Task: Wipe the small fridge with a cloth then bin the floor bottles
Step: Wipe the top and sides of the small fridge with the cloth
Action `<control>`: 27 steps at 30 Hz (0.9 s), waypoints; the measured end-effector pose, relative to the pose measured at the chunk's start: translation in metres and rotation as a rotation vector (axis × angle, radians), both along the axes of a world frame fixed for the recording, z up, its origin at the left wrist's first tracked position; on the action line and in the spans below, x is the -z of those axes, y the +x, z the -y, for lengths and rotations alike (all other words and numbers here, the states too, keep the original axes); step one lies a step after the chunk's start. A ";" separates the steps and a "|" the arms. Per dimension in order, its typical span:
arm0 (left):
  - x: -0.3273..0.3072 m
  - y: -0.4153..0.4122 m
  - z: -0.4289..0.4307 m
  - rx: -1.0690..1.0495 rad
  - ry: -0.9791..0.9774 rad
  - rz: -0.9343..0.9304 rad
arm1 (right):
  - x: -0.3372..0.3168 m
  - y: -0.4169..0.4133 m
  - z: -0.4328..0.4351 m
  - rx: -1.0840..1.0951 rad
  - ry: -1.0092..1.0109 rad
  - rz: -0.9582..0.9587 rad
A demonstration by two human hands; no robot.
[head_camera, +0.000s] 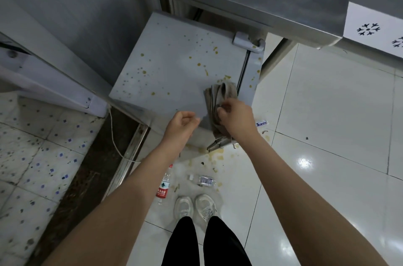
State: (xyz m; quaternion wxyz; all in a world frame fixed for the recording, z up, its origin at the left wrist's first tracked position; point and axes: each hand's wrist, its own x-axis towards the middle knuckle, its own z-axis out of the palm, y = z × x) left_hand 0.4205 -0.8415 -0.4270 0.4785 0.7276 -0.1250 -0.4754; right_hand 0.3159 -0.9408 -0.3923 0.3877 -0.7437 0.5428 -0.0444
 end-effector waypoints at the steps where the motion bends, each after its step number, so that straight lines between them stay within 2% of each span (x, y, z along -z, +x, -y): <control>1: 0.000 -0.001 0.000 -0.002 0.004 0.034 | 0.000 -0.005 0.003 0.021 0.051 0.054; 2: 0.001 -0.002 0.000 0.003 0.011 0.088 | 0.000 -0.009 0.005 0.014 0.023 0.055; 5: 0.005 -0.004 -0.001 0.076 0.055 0.322 | 0.011 -0.013 0.013 -0.204 -0.456 -0.096; 7: 0.009 -0.005 -0.001 0.137 0.055 0.481 | 0.026 -0.010 0.017 -0.332 -0.541 -0.114; 12: 0.012 -0.001 0.012 0.303 0.020 0.744 | 0.061 -0.005 0.007 -0.492 -0.456 -0.200; 17: 0.024 0.005 0.034 0.456 0.061 0.939 | 0.073 -0.010 -0.005 -0.476 -0.540 -0.211; 23: 0.044 0.005 0.053 0.541 0.110 1.109 | 0.078 -0.014 -0.008 -0.441 -0.603 -0.210; 27: 0.048 0.003 0.053 0.564 0.133 1.138 | 0.082 0.004 0.006 -0.425 -0.622 -0.218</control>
